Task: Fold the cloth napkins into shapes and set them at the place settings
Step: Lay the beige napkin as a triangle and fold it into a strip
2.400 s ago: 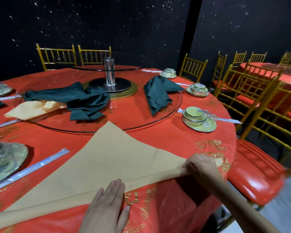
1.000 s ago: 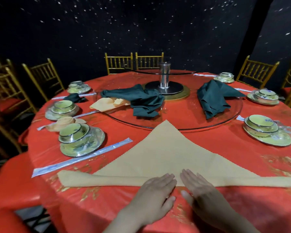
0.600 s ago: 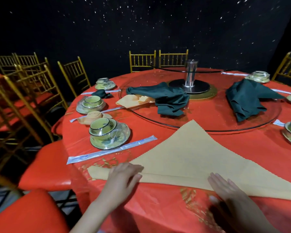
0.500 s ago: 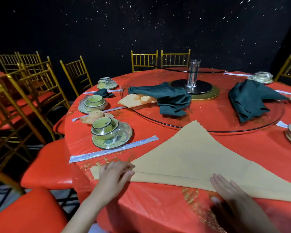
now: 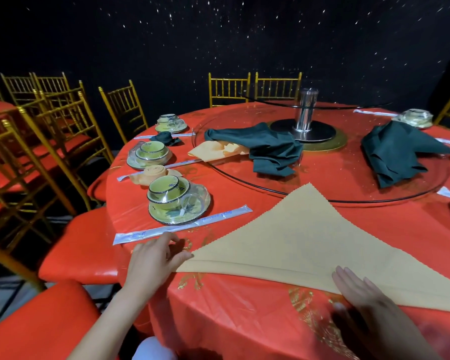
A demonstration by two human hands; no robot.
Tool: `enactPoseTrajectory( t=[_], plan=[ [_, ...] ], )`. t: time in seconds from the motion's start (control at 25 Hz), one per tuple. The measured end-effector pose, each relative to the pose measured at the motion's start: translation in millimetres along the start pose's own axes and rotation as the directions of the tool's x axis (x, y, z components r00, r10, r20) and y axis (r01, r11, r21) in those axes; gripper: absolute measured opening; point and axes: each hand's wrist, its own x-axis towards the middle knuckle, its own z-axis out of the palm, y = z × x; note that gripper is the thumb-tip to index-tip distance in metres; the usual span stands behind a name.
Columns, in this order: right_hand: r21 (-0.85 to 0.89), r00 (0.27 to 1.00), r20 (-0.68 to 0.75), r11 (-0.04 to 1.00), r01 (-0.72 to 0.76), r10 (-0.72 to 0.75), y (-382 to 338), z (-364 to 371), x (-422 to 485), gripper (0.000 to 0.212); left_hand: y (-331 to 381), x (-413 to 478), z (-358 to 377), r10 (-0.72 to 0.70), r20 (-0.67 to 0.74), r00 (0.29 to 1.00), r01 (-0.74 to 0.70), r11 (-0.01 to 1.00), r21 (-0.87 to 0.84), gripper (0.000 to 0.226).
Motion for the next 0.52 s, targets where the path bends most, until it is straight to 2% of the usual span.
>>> enactPoseTrajectory(
  t=[0.12,0.24,0.28,0.36,0.44,0.52],
  plan=[
    [0.032,0.999,0.031,0.999,-0.034,0.033,-0.1,0.4,-4.1,0.061,-3.7,-0.3,-1.3,-0.106,0.037,0.994,0.102,0.989,0.107,0.063],
    [0.078,0.997,0.041,0.995,-0.069,0.066,-3.3,-3.3,-8.8,0.065,8.7,2.9,-2.9,-0.085,-0.075,0.994,0.100,0.970,0.222,0.041],
    [0.084,0.996,0.045,0.993,-0.079,0.075,-4.7,-3.8,-10.1,0.067,21.6,3.3,-2.8,-0.019,-0.122,0.992,0.043,0.979,0.201,0.037],
    [0.098,0.996,0.051,0.992,-0.082,0.077,-5.9,-5.7,-11.8,0.066,62.1,0.1,1.8,0.205,-0.147,0.968,-0.198,0.978,0.061,0.030],
    [0.120,0.996,0.046,0.989,-0.085,0.080,-7.1,-9.0,-12.4,0.064,105.7,-8.8,13.9,0.465,-0.072,0.883,-0.470,0.878,-0.096,0.023],
    [0.137,0.997,0.029,0.988,-0.074,0.071,-8.7,-12.1,-12.6,0.063,132.7,-15.3,30.9,0.610,0.051,0.791,-0.594,0.785,-0.178,0.020]
  ],
)
